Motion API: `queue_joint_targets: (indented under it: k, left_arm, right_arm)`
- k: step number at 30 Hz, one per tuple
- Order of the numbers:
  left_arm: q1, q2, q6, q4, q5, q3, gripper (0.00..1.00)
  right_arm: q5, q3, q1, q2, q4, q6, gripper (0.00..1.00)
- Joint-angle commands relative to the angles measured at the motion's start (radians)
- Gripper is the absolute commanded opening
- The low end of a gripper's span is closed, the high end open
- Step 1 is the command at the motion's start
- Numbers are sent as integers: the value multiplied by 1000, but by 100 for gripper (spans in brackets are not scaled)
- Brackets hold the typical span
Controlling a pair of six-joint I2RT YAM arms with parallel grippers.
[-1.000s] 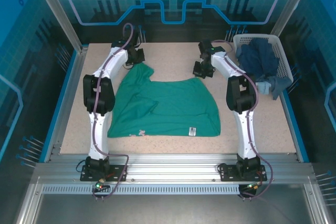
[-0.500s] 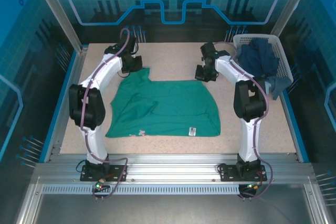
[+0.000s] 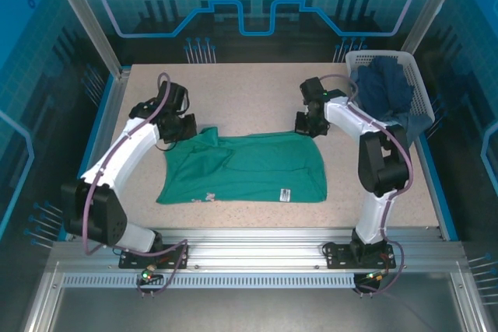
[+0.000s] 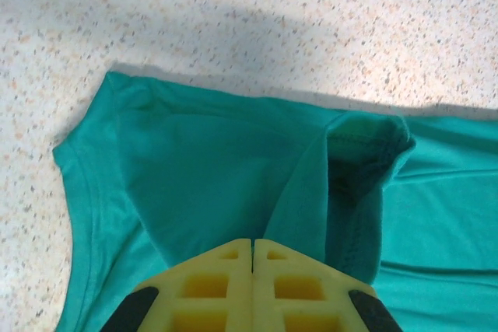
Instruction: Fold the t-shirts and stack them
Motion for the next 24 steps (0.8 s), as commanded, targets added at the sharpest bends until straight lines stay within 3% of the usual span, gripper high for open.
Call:
queue_joint_targets:
  k: [1,8,18,24]
  left_arm:
    - [-6,-55,-54,-43,20,-61,0]
    - [-9,-130,-49,-48,-25,-103,0]
    - [-16,-79,46,-64,-94,59,0]
    - [-74,-116,71,-135,-172,89,0]
  right_arm:
    - [39,-43,13,-50,-10,11,0]
    - [46,-85,34,-91,-14,17,0]
    - [61,-31,39,-95,-43,12,0]
    - [77,-42,43,-133,-56,19,0]
